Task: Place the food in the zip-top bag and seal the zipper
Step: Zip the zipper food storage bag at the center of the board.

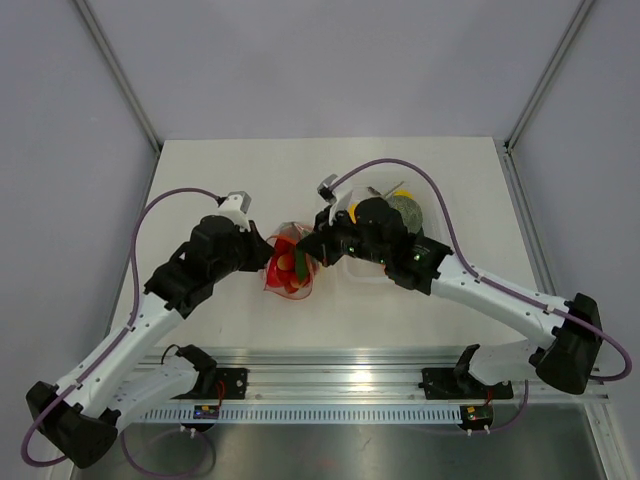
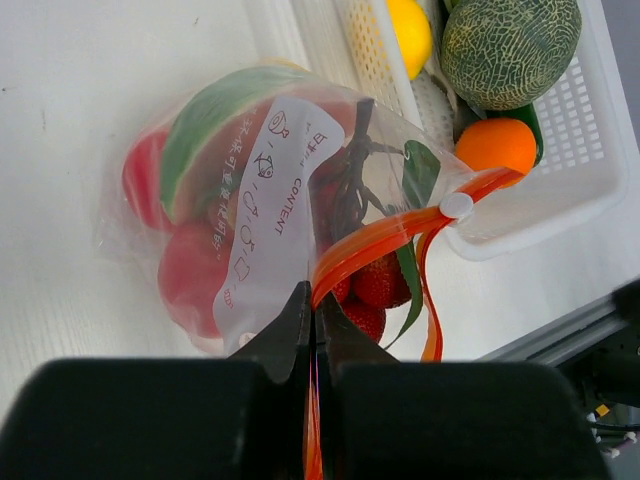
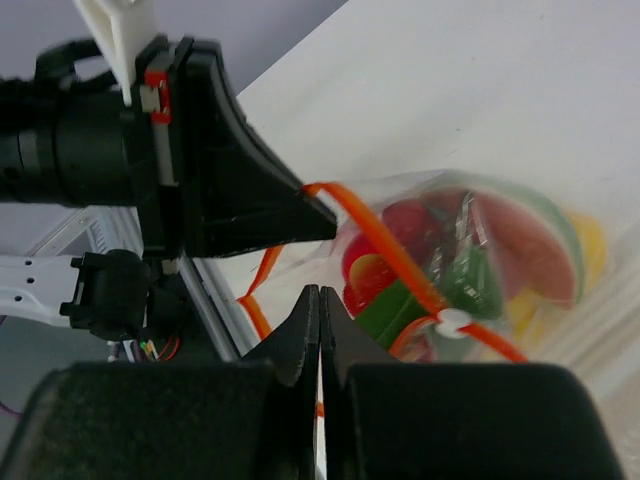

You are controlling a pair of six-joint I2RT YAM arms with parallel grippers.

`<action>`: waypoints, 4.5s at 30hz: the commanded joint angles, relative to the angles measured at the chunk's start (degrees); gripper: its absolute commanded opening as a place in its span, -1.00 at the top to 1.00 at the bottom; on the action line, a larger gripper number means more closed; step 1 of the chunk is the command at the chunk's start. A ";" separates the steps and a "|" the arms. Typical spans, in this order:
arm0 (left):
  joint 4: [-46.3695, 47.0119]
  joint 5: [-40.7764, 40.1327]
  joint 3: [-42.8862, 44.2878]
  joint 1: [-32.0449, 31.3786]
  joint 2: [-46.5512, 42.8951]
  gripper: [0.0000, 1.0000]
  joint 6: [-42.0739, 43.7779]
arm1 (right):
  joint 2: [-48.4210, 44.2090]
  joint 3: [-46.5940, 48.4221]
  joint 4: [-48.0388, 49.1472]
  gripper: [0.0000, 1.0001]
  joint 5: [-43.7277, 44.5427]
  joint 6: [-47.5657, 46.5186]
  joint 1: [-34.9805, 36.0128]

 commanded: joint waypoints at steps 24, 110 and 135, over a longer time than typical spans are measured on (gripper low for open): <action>0.60 9.23 5.98 -0.07 2.78 1.00 -2.78 | 19.22 -0.73 8.08 1.00 43.98 19.42 9.80; -11.52 27.51 19.87 16.71 18.86 0.96 13.22 | 9.29 -18.83 41.04 1.00 -25.62 -27.52 -15.69; -5.38 13.64 22.95 12.95 8.58 -0.94 24.02 | 3.67 -12.42 29.62 1.00 -29.66 -11.34 -15.60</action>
